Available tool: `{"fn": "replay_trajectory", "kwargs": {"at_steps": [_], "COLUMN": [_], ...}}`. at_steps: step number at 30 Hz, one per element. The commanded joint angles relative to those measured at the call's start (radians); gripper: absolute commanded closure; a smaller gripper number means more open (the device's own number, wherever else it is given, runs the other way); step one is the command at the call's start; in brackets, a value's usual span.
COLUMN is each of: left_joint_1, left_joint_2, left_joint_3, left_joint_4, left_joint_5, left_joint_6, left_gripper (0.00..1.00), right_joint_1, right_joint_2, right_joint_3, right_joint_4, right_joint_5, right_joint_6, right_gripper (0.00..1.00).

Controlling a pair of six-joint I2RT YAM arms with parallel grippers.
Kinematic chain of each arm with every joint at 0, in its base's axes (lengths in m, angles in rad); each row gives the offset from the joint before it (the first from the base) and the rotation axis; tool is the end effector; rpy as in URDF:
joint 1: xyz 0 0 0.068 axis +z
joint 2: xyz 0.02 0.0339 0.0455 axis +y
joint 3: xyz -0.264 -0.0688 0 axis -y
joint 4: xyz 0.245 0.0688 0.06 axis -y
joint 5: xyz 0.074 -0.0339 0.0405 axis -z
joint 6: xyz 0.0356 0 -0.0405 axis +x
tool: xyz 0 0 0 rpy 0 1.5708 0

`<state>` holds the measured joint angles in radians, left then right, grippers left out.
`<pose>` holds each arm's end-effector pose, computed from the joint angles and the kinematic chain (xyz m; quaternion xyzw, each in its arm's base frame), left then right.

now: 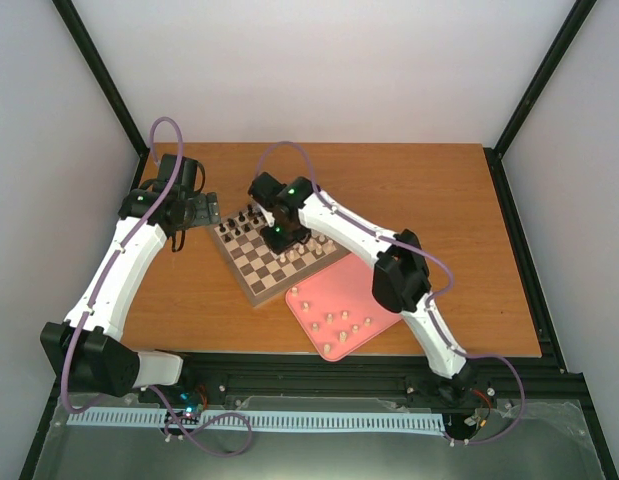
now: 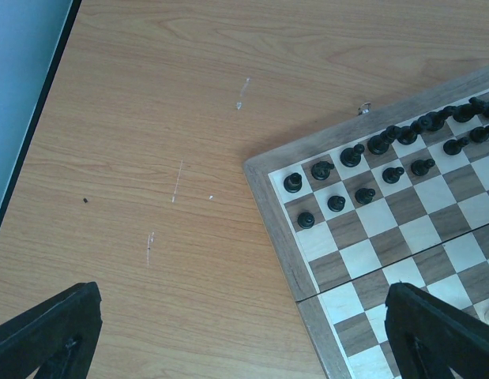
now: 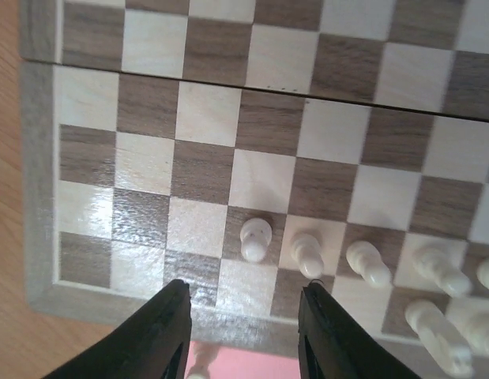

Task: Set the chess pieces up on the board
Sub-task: Pick up the chess piece from the storage box.

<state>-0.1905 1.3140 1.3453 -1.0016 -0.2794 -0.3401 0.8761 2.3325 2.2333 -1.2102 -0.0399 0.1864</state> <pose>0.2543 -0.0390 0.3472 -0.1118 0.9402 0.0516 0.3175 0.3063 0.3699 0.2341 -0.3376 0.9320 0.0831 0.1023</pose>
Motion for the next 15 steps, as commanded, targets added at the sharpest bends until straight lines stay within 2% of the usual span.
{"fn": "replay_trajectory", "kwargs": {"at_steps": [1,3,9,15], "left_joint_1": [0.006,0.006,0.006,0.006], "left_joint_2": [0.0,-0.001,0.003,0.01], "left_joint_3": [0.014,0.015,0.017,0.024], "left_joint_4": [0.012,0.012,0.013,0.012], "left_joint_5": [0.005,0.005,0.011,0.028], "left_joint_6": [0.013,0.013,0.013,0.009], "left_gripper": [0.0,0.0,0.0,0.0], "right_joint_1": [0.001,-0.004,-0.059,-0.14], "right_joint_2": [-0.132,-0.181,-0.437,-0.635], "right_joint_3": [0.013,-0.034,-0.404,-0.745], "right_joint_4": [-0.038,-0.054,0.01,0.051], "right_joint_5": [0.063,0.083,0.127,0.077], "right_joint_6": [0.024,0.039,0.118,0.163], "right_gripper": [0.59,0.56,0.49,0.5]}}
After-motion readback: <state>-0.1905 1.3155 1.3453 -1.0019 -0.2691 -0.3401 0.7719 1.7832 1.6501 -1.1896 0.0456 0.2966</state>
